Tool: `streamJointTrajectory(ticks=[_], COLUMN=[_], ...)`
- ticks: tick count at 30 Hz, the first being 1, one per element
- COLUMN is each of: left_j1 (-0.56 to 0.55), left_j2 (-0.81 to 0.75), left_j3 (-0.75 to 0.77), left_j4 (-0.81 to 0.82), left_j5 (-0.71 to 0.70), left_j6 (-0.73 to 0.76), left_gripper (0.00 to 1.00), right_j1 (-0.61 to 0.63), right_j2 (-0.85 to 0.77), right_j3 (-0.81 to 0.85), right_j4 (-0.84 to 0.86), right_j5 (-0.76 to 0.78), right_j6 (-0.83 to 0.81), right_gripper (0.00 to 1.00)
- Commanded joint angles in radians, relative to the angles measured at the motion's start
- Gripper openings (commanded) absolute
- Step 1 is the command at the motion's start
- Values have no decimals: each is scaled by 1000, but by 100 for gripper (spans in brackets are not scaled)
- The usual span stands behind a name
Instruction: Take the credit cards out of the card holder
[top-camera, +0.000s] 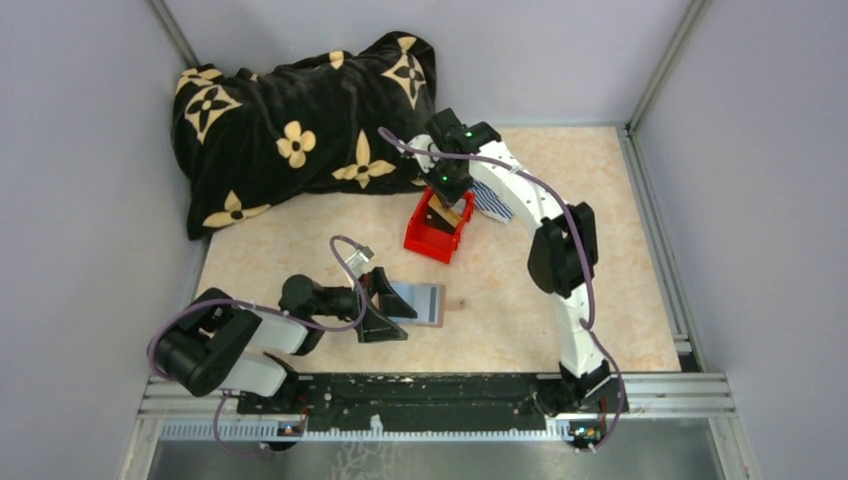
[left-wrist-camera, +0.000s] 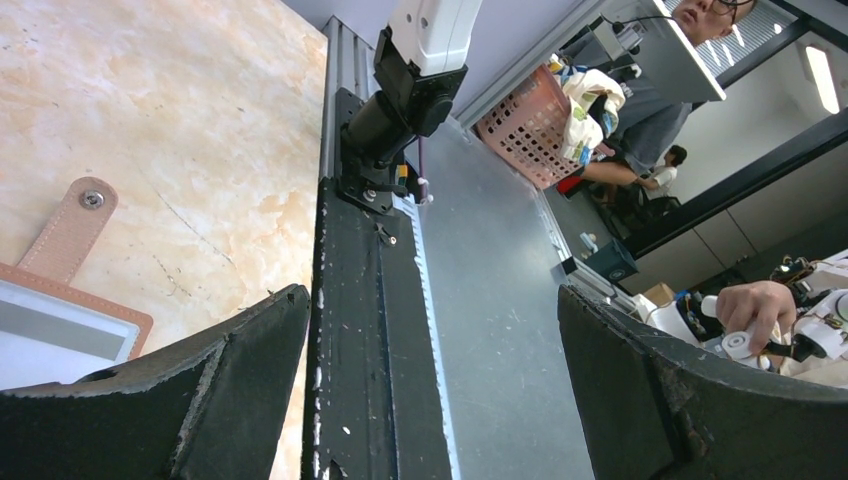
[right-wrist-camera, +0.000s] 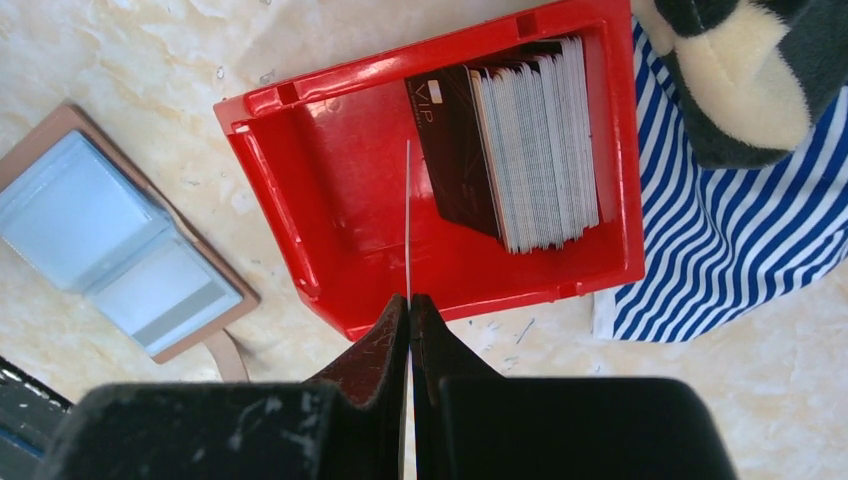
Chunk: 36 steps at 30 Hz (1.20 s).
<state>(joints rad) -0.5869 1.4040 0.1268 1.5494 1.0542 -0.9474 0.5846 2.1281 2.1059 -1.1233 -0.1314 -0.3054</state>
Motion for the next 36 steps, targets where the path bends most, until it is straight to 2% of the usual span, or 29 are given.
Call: streamJointTrajectory(ticks=[1,14,36], left_j1=[1,1,1], left_j2=[11,84,131], left_j3=[8,25,29], left_j4=[239,240,239], left_j5=[-5,-8,-6], left_j6=[19,37,48], left_gripper=[99,99,98], right_j1=[-3,-14,-13], right_j2=[21,114,155], right_j3=[-4,-10,-19], right_j4=[21,53,112], right_j5=[-27,-87,5], right_j6=[-44,-115,-128], right_gripper=[0,0,0])
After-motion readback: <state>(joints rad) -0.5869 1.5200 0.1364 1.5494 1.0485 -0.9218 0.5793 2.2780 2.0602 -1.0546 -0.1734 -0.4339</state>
